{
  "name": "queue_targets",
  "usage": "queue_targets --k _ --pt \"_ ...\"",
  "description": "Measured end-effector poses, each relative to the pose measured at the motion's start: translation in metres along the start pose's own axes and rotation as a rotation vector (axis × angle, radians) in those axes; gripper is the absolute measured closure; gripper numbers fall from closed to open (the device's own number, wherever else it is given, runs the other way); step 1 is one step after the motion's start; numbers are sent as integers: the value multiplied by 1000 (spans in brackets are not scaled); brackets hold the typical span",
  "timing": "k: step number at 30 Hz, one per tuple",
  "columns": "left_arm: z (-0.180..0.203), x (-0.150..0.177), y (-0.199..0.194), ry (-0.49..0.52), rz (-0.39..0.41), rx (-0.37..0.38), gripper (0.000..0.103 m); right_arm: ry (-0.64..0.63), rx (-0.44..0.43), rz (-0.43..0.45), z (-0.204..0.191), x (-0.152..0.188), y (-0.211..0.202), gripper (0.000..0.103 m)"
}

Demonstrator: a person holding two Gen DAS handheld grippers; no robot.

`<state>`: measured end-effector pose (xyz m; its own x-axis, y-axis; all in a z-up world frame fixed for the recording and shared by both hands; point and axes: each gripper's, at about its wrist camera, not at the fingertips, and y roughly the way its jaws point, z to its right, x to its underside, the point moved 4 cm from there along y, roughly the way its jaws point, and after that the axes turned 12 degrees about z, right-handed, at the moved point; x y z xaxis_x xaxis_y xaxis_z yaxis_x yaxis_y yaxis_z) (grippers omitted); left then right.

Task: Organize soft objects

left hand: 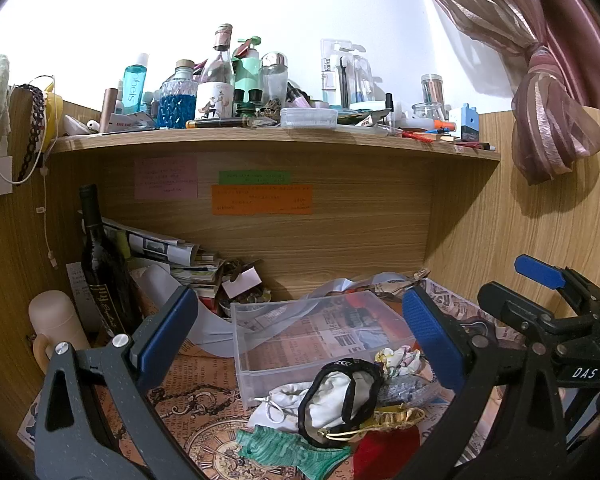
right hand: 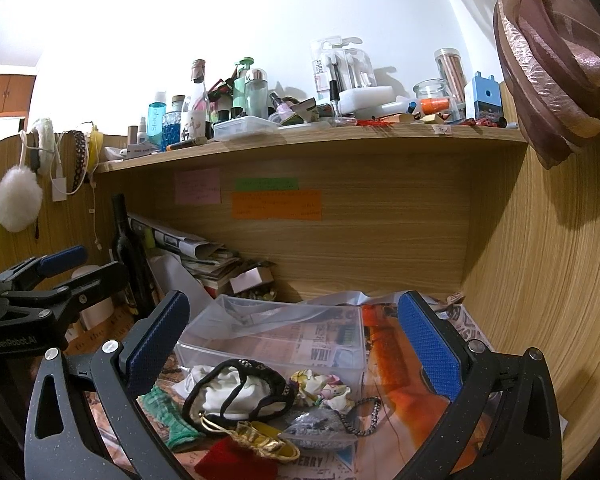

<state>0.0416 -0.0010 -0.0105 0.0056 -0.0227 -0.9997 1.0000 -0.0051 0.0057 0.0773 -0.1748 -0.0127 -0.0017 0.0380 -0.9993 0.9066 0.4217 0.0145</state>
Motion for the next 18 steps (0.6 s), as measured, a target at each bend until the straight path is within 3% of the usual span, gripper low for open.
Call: queue_targets --k 18 --pt "2 -1 0 1 -2 0 0 6 -5 0 -4 -2 0 0"
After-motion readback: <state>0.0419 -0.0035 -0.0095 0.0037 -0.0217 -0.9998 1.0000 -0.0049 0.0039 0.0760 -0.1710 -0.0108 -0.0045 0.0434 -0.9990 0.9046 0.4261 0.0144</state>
